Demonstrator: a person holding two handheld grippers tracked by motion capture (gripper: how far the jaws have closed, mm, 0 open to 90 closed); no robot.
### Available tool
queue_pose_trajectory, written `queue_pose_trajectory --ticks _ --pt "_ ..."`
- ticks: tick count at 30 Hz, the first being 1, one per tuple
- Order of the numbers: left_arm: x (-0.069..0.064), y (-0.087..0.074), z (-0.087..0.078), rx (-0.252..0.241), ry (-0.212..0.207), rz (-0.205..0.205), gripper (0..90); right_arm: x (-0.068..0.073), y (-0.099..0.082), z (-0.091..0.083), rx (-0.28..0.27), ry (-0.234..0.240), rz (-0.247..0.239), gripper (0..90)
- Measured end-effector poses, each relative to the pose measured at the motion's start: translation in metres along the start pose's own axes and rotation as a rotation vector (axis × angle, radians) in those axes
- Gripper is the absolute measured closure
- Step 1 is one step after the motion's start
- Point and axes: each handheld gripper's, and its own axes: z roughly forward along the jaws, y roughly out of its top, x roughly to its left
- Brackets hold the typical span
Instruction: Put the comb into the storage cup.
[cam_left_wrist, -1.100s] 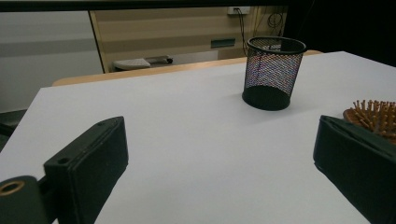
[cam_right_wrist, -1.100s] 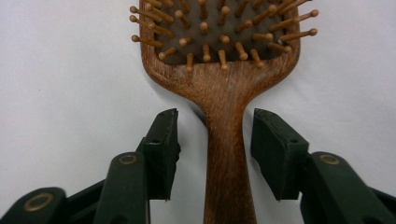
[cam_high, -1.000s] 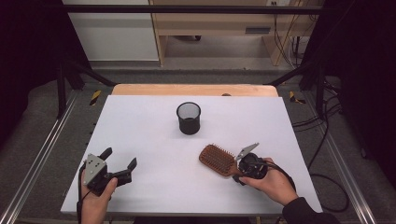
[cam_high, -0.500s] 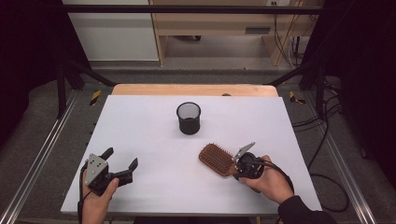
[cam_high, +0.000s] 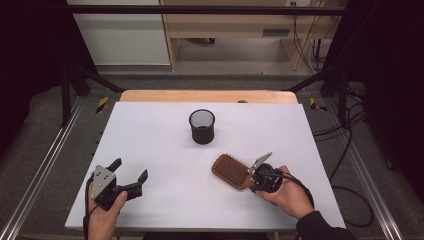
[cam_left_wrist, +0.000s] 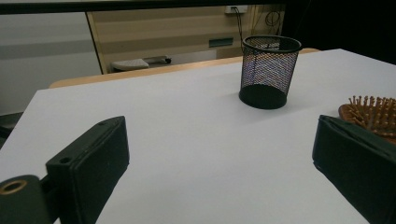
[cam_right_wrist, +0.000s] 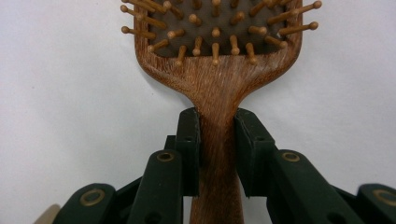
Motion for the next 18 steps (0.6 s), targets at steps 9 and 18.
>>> queue_pose_trajectory --ticks 9,18 --pt "0.0016 0.0007 -0.0015 -0.007 0.004 -0.005 4.3 -0.0026 -0.0078 -0.0006 -0.062 0.018 0.021 73.1" --pt "0.001 0.0016 -0.0021 -0.013 -0.004 -0.011 4.5 -0.0043 -0.0109 -0.0028 -0.125 0.037 0.022 73.0"
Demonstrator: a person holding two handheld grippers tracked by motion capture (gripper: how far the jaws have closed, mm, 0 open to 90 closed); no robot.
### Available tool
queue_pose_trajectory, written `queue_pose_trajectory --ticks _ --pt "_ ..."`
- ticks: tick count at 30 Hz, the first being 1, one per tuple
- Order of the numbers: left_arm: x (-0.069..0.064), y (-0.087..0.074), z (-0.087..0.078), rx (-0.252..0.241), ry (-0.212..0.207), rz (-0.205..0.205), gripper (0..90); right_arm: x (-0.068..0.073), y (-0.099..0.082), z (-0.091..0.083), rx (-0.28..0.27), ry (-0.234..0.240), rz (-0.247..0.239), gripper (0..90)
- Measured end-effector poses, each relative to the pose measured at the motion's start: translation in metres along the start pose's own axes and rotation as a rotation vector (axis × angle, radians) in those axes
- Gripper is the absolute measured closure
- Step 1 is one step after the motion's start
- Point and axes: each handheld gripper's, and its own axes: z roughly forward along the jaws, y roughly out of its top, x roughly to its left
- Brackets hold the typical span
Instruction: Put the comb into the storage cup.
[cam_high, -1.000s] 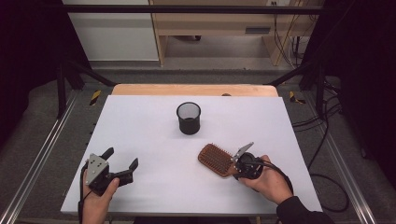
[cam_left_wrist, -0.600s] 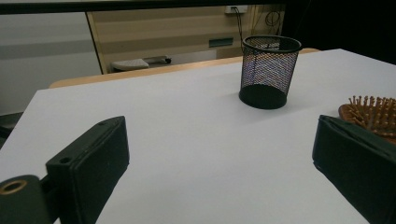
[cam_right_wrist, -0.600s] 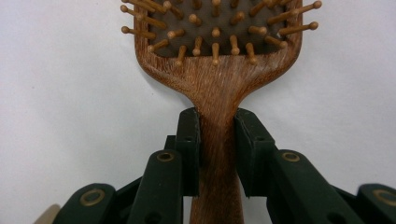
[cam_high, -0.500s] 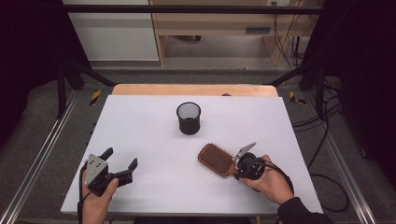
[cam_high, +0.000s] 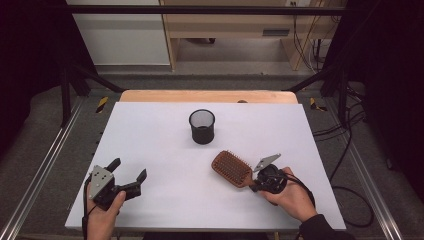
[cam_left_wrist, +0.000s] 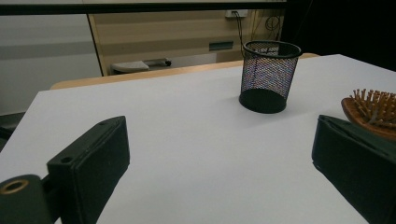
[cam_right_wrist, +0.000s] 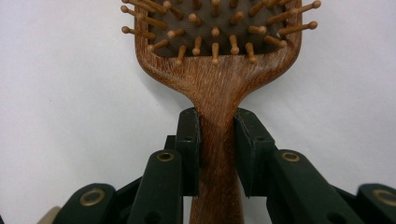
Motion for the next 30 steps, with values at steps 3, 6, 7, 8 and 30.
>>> queue_pose_trajectory --ticks 3,6,7,8,30 --pt "-0.001 0.001 -0.001 -0.009 -0.002 -0.001 4.6 0.0 0.0 0.0 -0.043 -0.001 0.012 73.1" --pt "-0.003 0.003 -0.001 -0.016 -0.005 0.001 4.7 0.001 0.0 -0.001 -0.081 -0.003 0.012 73.1" --pt "-0.003 0.003 -0.001 -0.016 -0.005 0.001 4.7 0.001 0.0 -0.001 -0.081 -0.003 0.012 73.1" --pt "-0.003 0.003 -0.001 -0.017 -0.005 0.0 4.7 0.001 0.0 -0.001 -0.091 0.0 0.017 73.1" --pt "-0.021 0.01 0.002 -0.037 -0.052 0.012 4.8 0.006 0.005 -0.01 -0.362 0.013 0.044 73.1"
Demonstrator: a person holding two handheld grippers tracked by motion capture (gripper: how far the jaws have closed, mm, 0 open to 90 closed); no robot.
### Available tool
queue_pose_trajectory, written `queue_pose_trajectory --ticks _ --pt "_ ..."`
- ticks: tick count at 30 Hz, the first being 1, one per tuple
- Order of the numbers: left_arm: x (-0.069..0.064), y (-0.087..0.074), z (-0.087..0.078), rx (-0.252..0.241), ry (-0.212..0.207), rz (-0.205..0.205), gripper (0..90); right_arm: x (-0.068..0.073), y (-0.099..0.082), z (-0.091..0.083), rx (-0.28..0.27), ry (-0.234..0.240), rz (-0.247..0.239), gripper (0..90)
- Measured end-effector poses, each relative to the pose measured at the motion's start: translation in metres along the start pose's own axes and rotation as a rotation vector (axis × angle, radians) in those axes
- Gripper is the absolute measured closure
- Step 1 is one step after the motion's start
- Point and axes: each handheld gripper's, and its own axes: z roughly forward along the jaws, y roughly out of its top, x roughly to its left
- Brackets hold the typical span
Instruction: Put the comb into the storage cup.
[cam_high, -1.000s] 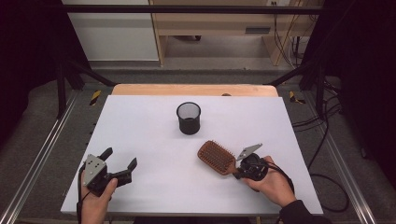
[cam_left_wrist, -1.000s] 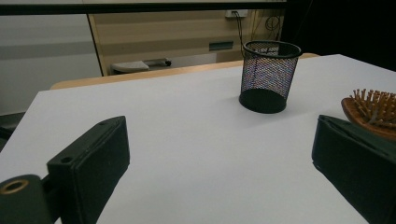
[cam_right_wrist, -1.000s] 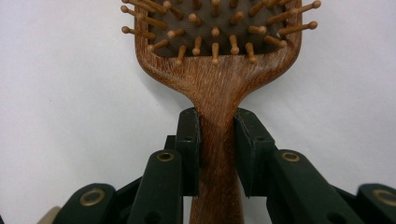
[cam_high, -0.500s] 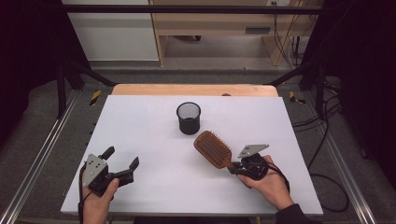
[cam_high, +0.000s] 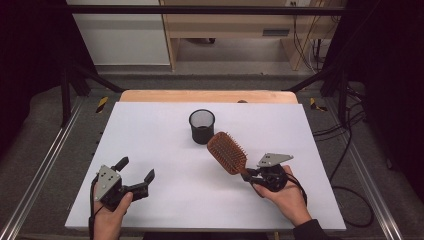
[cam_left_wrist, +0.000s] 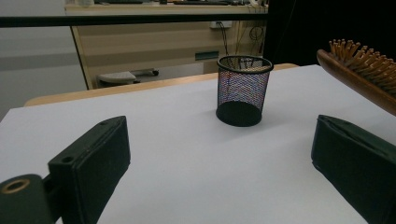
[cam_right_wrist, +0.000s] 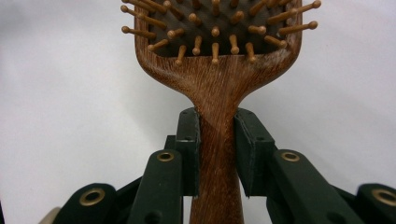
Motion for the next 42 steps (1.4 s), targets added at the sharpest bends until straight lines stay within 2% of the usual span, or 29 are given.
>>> queue_pose_trajectory --ticks 14,15,18,20,22,23,25,28,32,35,36,37,40,42 --pt "-0.005 0.0 0.004 0.003 -0.016 0.002 4.9 0.007 0.006 0.005 -0.039 -0.004 -0.018 73.1" --pt "-0.007 0.001 0.006 0.0 -0.035 -0.019 5.0 0.007 0.007 0.004 -0.049 -0.005 -0.016 73.1" --pt "-0.011 0.003 0.009 -0.001 -0.058 -0.03 5.1 0.008 0.011 0.001 -0.069 -0.006 -0.019 73.1" --pt "-0.018 0.009 0.014 -0.005 -0.095 -0.025 5.1 0.01 0.013 -0.002 -0.087 -0.008 -0.023 73.1" --pt "-0.02 0.012 0.015 -0.009 -0.11 -0.025 5.1 0.01 0.015 -0.003 -0.097 -0.009 -0.028 73.1" --pt "-0.026 0.018 0.019 -0.018 -0.139 -0.023 5.1 0.011 0.018 -0.005 -0.113 -0.016 -0.036 73.1" --pt "-0.029 0.022 0.021 -0.023 -0.153 -0.022 5.1 0.011 0.019 -0.005 -0.121 -0.015 -0.034 73.1" --pt "-0.039 0.035 0.034 -0.027 -0.218 -0.038 5.1 0.013 0.026 -0.005 -0.161 -0.021 -0.042 73.1" --pt "-0.048 0.043 0.043 -0.027 -0.252 -0.039 5.0 0.017 0.032 -0.003 -0.182 -0.026 -0.055 73.1" --pt "-0.056 0.055 0.055 -0.023 -0.314 -0.088 4.8 0.02 0.038 0.0 -0.209 -0.025 -0.062 73.1" --pt "-0.056 0.055 0.055 -0.023 -0.314 -0.088 4.7 0.021 0.039 0.001 -0.218 -0.024 -0.065 73.1" --pt "-0.06 0.061 0.06 -0.029 -0.335 -0.105 4.7 0.022 0.041 0.002 -0.227 -0.027 -0.065 73.1" --pt "-0.063 0.069 0.064 -0.029 -0.345 -0.101 4.6 0.024 0.043 0.004 -0.241 -0.029 -0.069 73.1" --pt "-0.066 0.076 0.069 -0.029 -0.366 -0.112 4.4 0.027 0.047 0.006 -0.27 -0.03 -0.08 73.1"
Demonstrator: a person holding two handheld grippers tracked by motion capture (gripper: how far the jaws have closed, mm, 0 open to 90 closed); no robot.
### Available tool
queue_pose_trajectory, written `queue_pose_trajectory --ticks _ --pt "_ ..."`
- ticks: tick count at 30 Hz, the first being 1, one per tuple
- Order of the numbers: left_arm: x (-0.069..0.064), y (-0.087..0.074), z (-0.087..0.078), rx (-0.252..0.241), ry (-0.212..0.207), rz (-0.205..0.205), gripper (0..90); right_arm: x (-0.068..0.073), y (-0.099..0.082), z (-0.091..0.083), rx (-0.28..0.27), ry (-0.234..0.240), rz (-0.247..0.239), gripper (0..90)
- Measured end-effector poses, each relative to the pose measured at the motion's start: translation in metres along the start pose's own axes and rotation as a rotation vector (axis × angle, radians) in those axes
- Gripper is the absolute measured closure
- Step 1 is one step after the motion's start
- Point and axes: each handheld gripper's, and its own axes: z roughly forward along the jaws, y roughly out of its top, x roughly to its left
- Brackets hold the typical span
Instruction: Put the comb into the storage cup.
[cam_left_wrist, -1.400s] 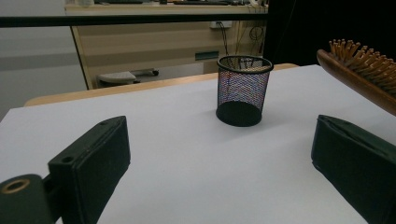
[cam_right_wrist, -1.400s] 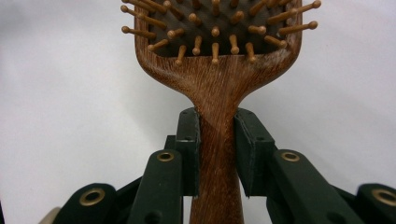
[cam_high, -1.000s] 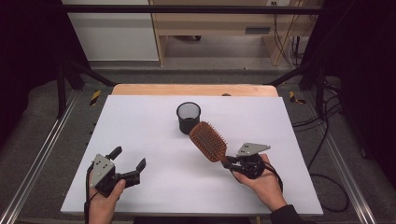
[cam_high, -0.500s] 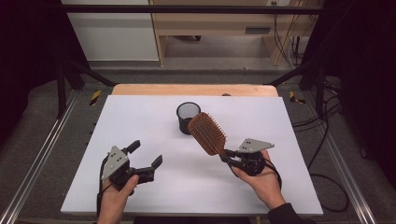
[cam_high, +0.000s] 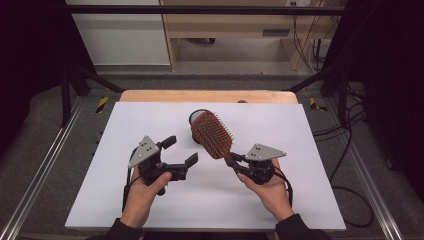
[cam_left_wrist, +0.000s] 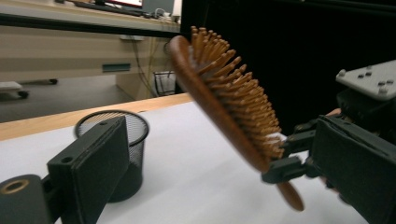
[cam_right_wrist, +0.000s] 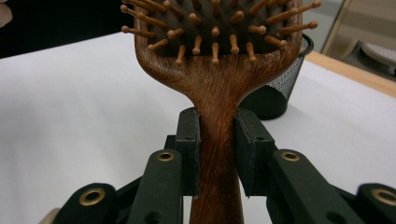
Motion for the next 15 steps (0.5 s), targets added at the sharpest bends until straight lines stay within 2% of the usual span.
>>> queue_pose_trajectory --ticks 3,8,15 --pt "-0.003 0.009 0.011 0.002 -0.025 -0.025 4.5 0.005 0.001 0.002 -0.022 0.006 -0.014 73.1" --pt "-0.005 0.012 0.018 0.007 -0.034 -0.027 4.5 0.01 0.001 0.003 -0.044 0.009 -0.029 73.1" --pt "-0.005 0.014 0.029 -0.005 -0.045 -0.08 6.7 0.016 0.0 0.004 -0.058 0.014 -0.046 73.1"
